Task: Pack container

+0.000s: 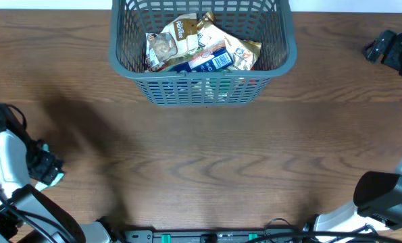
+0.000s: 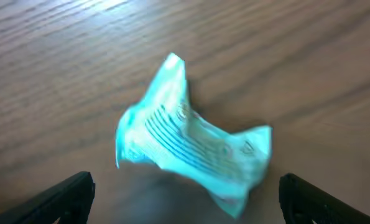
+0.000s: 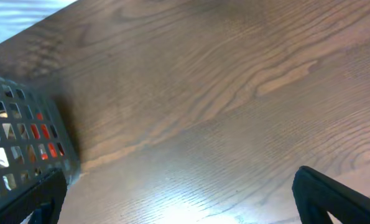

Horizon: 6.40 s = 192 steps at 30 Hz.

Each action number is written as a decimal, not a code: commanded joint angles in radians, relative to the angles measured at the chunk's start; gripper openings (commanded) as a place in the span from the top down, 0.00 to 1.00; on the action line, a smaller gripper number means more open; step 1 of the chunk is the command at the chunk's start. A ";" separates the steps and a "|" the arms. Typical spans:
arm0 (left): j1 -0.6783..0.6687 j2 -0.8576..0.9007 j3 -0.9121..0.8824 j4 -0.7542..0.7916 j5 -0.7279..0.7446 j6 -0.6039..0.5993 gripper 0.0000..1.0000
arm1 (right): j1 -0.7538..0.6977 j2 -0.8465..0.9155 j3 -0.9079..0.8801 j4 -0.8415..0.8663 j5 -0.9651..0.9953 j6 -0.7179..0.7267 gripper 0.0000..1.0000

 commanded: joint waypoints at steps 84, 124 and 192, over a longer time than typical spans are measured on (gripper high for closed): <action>-0.065 0.027 -0.158 0.403 0.244 2.270 0.94 | -0.001 -0.004 -0.005 0.025 -0.008 -0.014 0.01; -0.945 0.377 0.821 0.309 0.454 3.273 0.94 | -0.001 -0.004 -0.005 0.003 -0.008 -0.014 0.01; -0.590 -1.034 -0.140 0.104 0.251 2.244 0.01 | 0.503 -1.154 -1.054 0.362 0.198 0.006 0.01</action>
